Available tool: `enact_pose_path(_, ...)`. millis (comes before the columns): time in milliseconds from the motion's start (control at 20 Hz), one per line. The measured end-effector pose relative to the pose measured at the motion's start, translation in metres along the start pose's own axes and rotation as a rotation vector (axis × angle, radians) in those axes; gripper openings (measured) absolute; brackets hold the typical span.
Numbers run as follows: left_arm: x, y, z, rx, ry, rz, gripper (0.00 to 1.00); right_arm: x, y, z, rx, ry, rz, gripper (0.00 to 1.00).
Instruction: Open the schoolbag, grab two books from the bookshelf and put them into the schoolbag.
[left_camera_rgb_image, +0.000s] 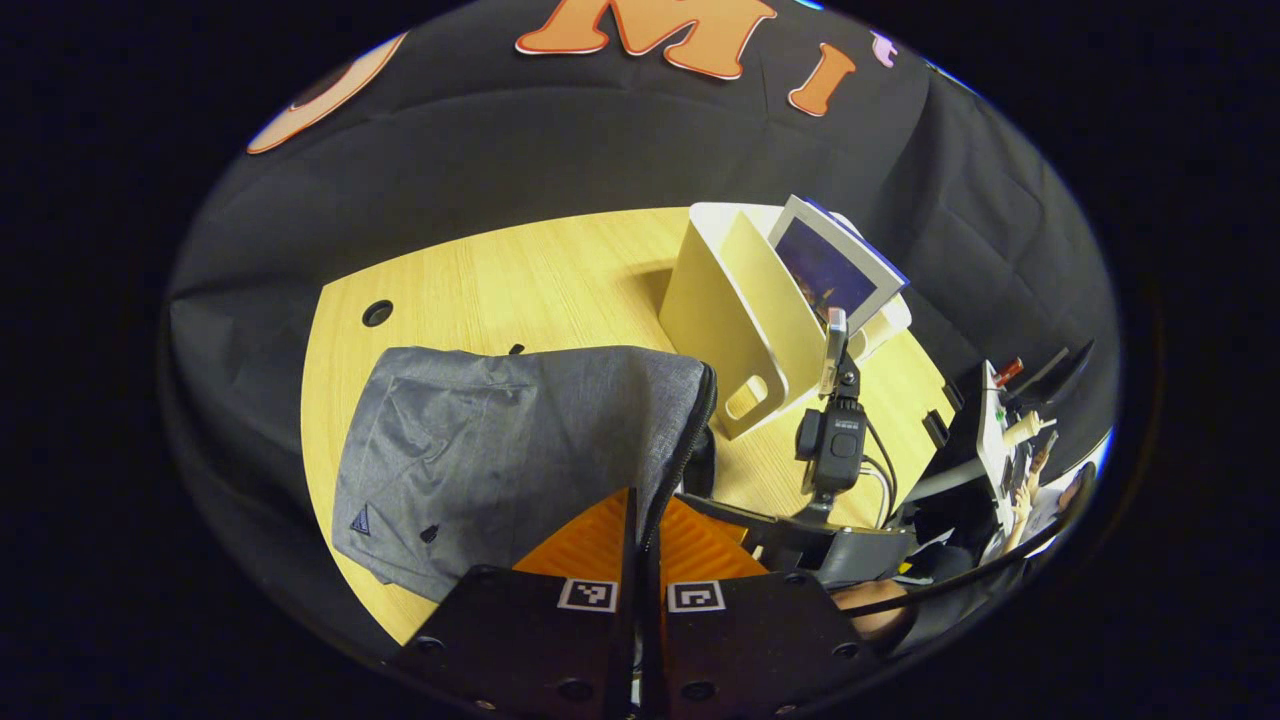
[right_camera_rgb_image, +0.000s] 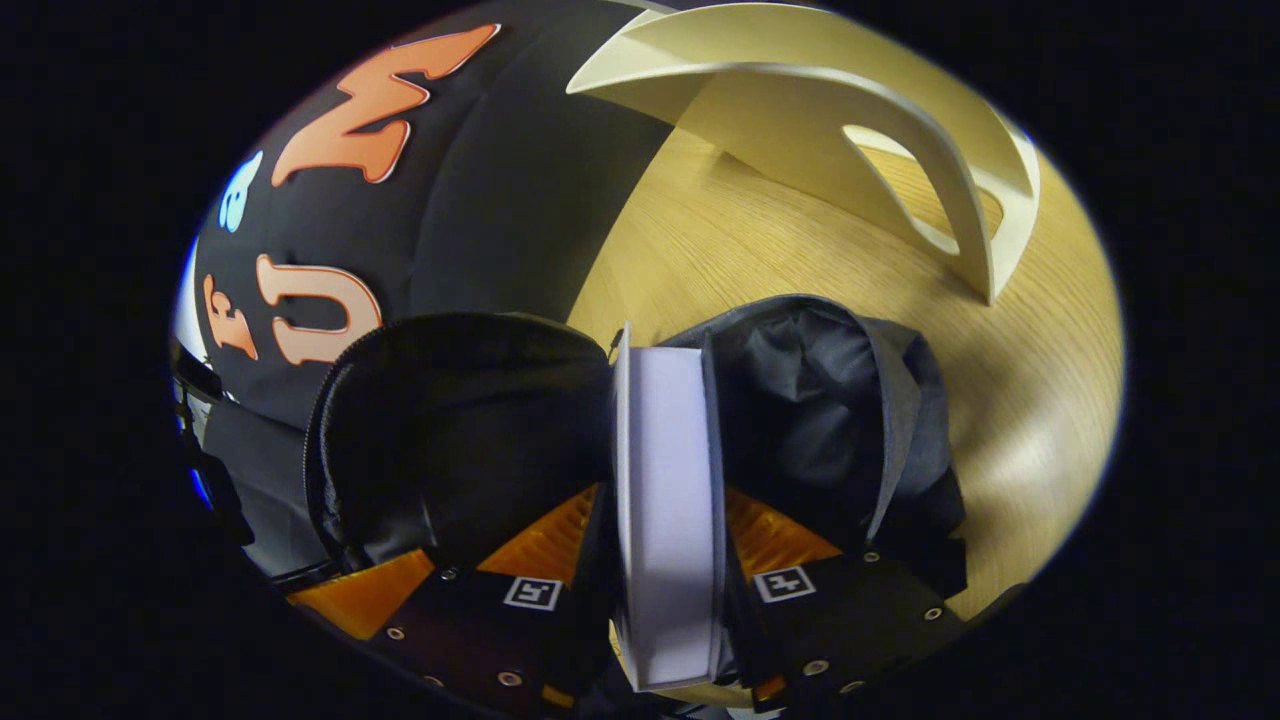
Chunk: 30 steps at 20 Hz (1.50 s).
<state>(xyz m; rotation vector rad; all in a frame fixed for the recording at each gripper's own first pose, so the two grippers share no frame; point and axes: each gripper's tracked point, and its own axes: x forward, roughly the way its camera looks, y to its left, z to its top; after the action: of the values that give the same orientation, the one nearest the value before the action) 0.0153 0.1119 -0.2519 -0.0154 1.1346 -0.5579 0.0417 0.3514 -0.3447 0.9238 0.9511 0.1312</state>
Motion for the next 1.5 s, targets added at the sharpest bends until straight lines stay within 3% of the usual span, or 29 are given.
enact_pose_path(50,0.0,0.001,0.001,-0.007,-0.002,0.005,0.04,-0.006,-0.004,-0.001,-0.024,0.036,-0.026,0.48)
enact_pose_path(100,-0.001,0.003,0.0,-0.009,-0.002,0.013,0.05,-0.013,-0.008,0.002,-0.047,0.062,-0.052,0.56)
enact_pose_path(150,0.0,0.003,-0.001,-0.01,-0.005,0.019,0.04,-0.02,-0.012,0.006,-0.075,0.076,-0.074,0.86)
enact_pose_path(200,0.002,0.004,-0.003,-0.005,-0.004,0.03,0.04,-0.04,-0.018,0.013,-0.131,0.089,-0.101,0.95)
enact_pose_path(400,0.007,0.001,-0.007,0.014,0.009,0.052,0.04,-0.084,-0.03,0.039,-0.296,0.081,-0.174,0.98)
enact_pose_path(650,0.01,0.003,-0.008,-0.012,0.013,0.069,0.05,-0.137,-0.04,0.074,-0.405,0.101,-0.243,0.97)
enact_pose_path(1000,0.018,0.003,-0.017,-0.046,0.016,0.08,0.05,-0.216,-0.037,0.175,-0.623,0.074,-0.375,0.97)
enact_pose_path(1200,0.023,0.003,-0.02,-0.089,0.011,0.079,0.04,-0.236,-0.011,0.237,-0.716,0.04,-0.418,0.97)
enact_pose_path(1500,0.023,0.006,-0.021,-0.104,0.006,0.096,0.04,-0.22,0.011,0.279,-0.83,0.071,-0.452,0.97)
